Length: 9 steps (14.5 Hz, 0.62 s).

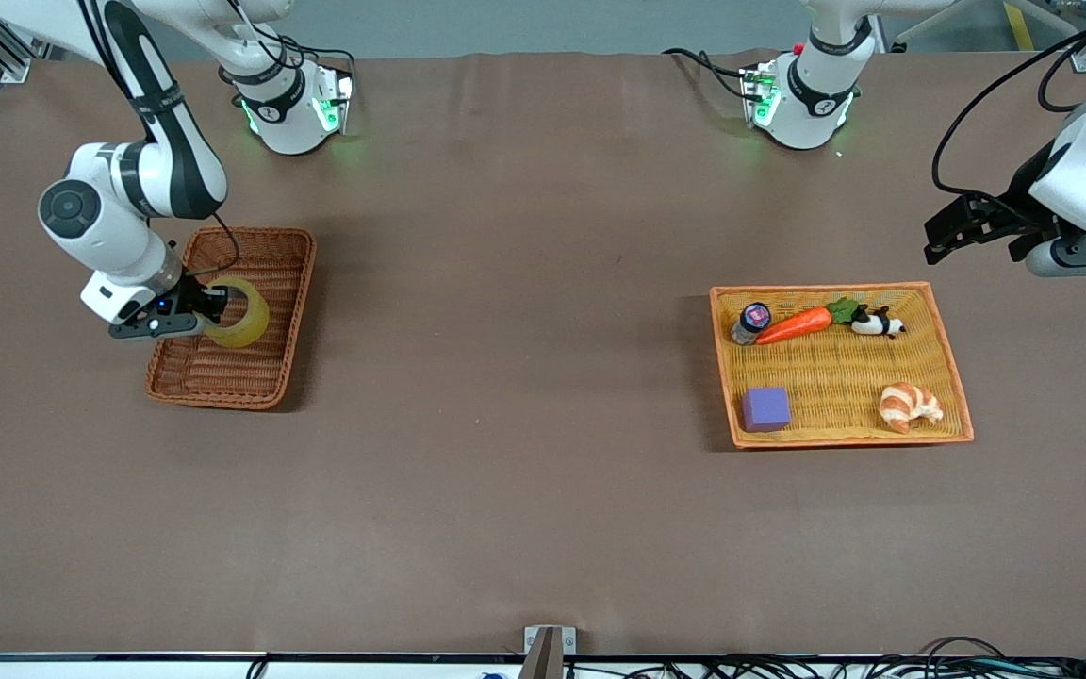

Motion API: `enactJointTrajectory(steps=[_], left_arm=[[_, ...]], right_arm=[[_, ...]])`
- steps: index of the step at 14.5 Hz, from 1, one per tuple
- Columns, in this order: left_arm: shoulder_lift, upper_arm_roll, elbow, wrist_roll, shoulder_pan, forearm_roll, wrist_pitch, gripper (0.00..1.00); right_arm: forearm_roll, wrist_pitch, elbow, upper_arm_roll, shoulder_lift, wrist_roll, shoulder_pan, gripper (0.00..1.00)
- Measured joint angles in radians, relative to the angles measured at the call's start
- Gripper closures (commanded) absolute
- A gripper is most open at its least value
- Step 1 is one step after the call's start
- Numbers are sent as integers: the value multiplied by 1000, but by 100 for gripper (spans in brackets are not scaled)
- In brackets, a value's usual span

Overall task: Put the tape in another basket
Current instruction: 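Carry the tape with the right gripper into the brown basket, then open the right gripper to release the tape and lift away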

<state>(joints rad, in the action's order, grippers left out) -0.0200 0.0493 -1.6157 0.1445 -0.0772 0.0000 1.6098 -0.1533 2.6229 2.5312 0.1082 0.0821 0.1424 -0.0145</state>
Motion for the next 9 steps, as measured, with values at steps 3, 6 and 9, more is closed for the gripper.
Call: enactJointTrajectory(steps=[3, 6, 9], left_arm=[[1, 0, 0, 0, 0, 0, 1, 0], [2, 0, 0, 0, 0, 0, 1, 0], [2, 0, 0, 0, 0, 0, 1, 0]], right_arm=[[0, 49, 29, 18, 17, 11, 0, 92], [0, 109, 34, 18, 71, 11, 0, 65], [0, 123, 32, 18, 94, 11, 0, 0]])
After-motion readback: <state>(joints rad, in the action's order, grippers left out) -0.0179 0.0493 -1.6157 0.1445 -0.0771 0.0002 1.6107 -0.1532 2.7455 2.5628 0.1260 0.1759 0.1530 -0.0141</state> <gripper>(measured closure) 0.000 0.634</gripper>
